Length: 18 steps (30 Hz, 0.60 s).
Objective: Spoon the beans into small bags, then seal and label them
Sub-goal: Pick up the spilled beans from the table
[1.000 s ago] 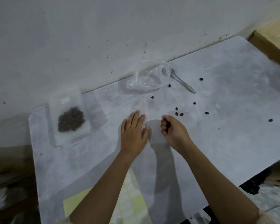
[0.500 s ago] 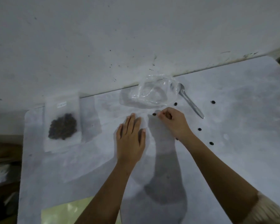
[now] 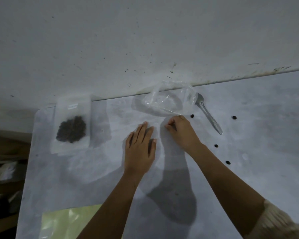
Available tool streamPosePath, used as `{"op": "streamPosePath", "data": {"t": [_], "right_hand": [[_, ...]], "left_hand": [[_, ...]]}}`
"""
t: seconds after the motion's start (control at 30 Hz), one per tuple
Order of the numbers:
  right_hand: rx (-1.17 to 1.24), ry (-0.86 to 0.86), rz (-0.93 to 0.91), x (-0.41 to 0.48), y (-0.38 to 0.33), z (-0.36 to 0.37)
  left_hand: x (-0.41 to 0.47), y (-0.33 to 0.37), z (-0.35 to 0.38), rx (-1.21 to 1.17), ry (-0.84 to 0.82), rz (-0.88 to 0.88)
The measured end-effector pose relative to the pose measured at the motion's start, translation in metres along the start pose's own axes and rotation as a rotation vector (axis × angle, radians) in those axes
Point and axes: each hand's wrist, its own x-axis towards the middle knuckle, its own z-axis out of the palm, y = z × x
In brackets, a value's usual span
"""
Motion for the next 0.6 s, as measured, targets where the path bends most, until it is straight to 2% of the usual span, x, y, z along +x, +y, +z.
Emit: {"op": "streamPosePath", "data": {"t": [0.2,0.3,0.5,0.6], "right_hand": [[0.352,0.086,0.142,-0.024,-0.011,-0.007],[0.69,0.088,0.234,-0.039,-0.016,-0.016],[1.577,0.103,0.365,-0.059,-0.017,-0.023],[1.811,0.102,0.383,-0.065,-0.013,-0.022]], "left_hand": [[0.0,0.001,-0.001,0.001,0.017,0.009],[0.0,0.001,-0.001,0.0,0.021,0.011],[-0.002,0.001,0.001,0.025,0.03,0.026],[0.0,0.005,0.003,0.0,0.049,0.003]]}}
